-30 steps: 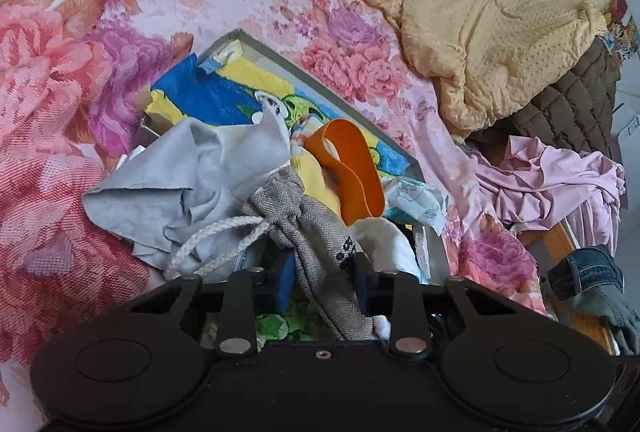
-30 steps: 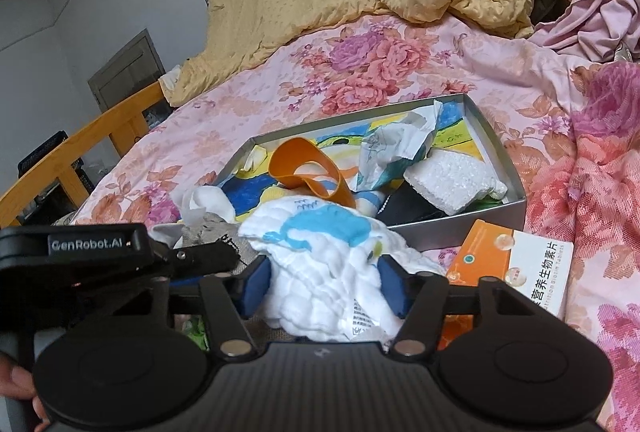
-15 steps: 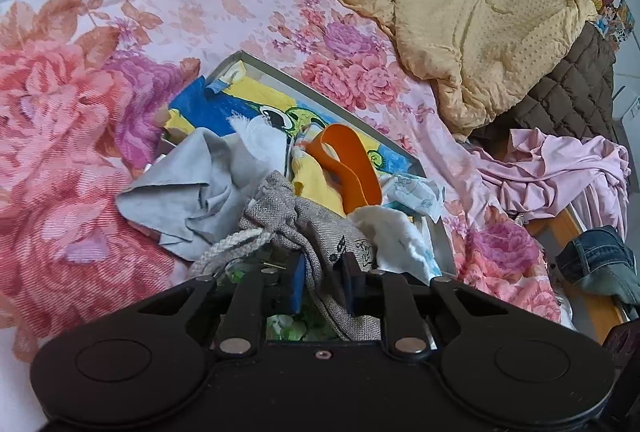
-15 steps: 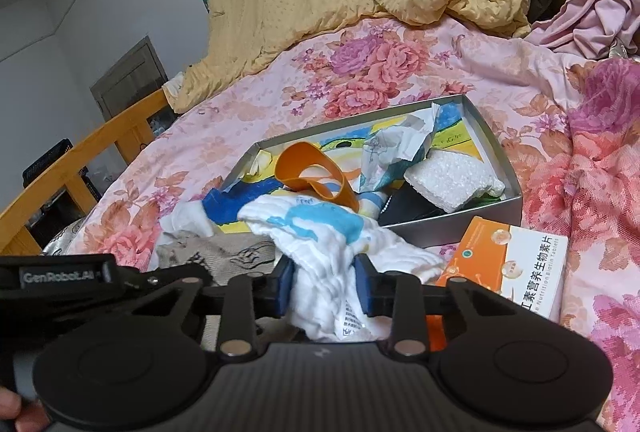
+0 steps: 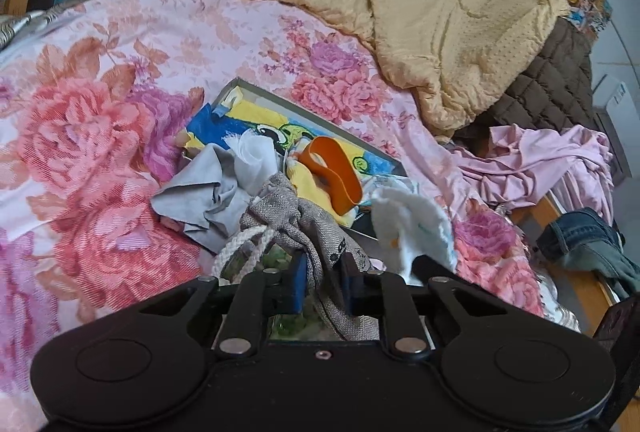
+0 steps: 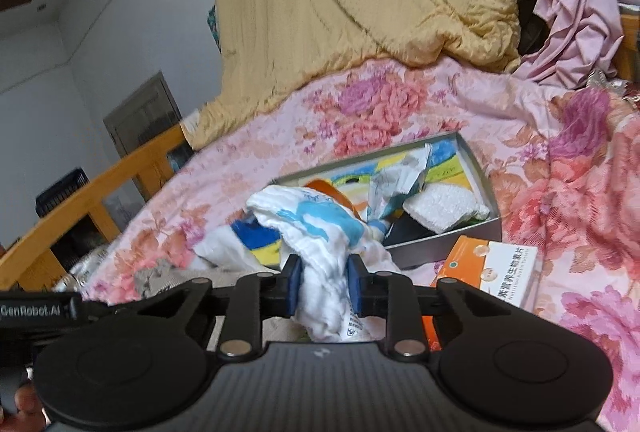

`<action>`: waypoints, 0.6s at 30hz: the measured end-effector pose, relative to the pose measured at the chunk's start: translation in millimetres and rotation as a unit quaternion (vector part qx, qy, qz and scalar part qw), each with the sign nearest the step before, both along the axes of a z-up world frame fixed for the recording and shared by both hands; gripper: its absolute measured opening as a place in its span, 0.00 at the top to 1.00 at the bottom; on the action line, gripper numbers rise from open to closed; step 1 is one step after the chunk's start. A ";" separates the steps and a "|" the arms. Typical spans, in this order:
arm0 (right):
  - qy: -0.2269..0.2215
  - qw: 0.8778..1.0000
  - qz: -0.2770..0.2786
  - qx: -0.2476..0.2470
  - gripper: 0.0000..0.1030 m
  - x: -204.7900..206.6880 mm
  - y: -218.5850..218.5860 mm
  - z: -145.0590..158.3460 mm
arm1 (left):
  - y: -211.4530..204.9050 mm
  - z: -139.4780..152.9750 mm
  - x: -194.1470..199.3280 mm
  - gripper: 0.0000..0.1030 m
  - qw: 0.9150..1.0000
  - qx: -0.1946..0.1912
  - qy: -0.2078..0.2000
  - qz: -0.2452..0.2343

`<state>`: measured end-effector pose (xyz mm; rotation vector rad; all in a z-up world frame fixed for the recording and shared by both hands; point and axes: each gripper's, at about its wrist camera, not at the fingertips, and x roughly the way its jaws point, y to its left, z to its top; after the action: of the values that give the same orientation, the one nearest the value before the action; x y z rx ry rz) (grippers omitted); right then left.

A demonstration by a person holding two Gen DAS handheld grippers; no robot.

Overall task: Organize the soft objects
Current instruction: 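Lift the grey pouch and white cloth and carry both over the tray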

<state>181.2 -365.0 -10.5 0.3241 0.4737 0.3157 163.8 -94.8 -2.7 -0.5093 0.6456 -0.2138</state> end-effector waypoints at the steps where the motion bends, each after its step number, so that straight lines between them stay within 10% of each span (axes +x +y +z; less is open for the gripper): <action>1: -0.005 1.000 -0.001 0.000 0.74 -4.0 -0.3 2.5 | 1.7 2.6 -5.1 0.82 1.000 0.001 -0.003 -0.002; 18: -0.116 0.993 0.013 -0.020 0.73 -60.7 21.4 30.5 | 23.4 38.2 -58.1 0.82 0.998 0.012 -0.055 -0.016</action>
<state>120.4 -343.6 20.0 0.2382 0.2546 0.3633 105.6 -71.4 35.5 -0.4612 0.5494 -0.2614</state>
